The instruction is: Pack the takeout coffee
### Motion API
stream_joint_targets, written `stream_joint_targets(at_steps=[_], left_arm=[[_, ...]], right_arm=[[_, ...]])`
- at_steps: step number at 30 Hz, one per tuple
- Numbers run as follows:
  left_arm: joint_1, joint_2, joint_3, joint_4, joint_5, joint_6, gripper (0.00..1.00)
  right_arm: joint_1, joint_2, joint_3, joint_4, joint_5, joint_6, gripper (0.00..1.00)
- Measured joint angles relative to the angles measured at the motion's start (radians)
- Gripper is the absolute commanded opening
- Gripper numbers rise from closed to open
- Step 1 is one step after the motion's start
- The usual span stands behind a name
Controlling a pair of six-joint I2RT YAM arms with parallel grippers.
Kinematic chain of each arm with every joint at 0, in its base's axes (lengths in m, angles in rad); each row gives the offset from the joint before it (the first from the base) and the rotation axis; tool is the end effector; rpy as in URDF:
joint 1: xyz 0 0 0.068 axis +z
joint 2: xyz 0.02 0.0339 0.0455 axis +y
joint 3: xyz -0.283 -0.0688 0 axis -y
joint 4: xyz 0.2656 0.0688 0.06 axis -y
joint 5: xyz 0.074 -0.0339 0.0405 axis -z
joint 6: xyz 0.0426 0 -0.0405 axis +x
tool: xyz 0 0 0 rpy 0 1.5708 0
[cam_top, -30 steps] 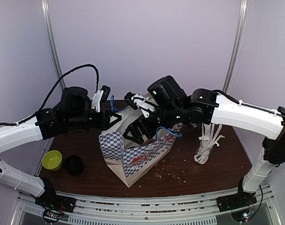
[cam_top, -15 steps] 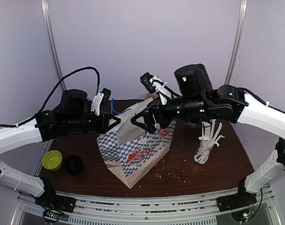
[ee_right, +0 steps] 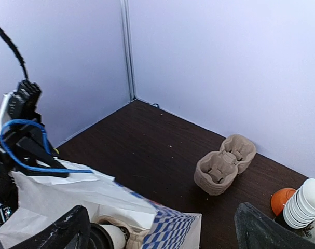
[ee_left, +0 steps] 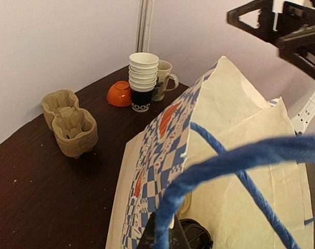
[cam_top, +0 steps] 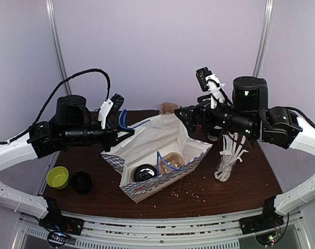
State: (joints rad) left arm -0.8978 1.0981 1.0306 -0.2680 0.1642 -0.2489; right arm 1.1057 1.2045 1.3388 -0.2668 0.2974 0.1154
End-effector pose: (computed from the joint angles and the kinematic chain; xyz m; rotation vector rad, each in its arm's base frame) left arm 0.1627 -0.2153 0.3692 0.7522 1.8679 -0.9136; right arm 0.1401 0.2514 0.4576 -0.6211 1.6268 0.6548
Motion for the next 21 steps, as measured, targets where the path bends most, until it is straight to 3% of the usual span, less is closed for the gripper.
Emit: stream_joint_targets(at_steps=[15,21], left_arm=[[-0.261,-0.044,-0.019,-0.011,-0.087,0.228,0.0],[-0.296,-0.061,-0.031,-0.01,-0.124,0.261,0.0]], right_arm=[[-0.002,-0.027,-0.139,0.095,0.222,-0.023,1.0],[-0.002,-0.079,-0.215,0.142,0.272,-0.03,1.0]])
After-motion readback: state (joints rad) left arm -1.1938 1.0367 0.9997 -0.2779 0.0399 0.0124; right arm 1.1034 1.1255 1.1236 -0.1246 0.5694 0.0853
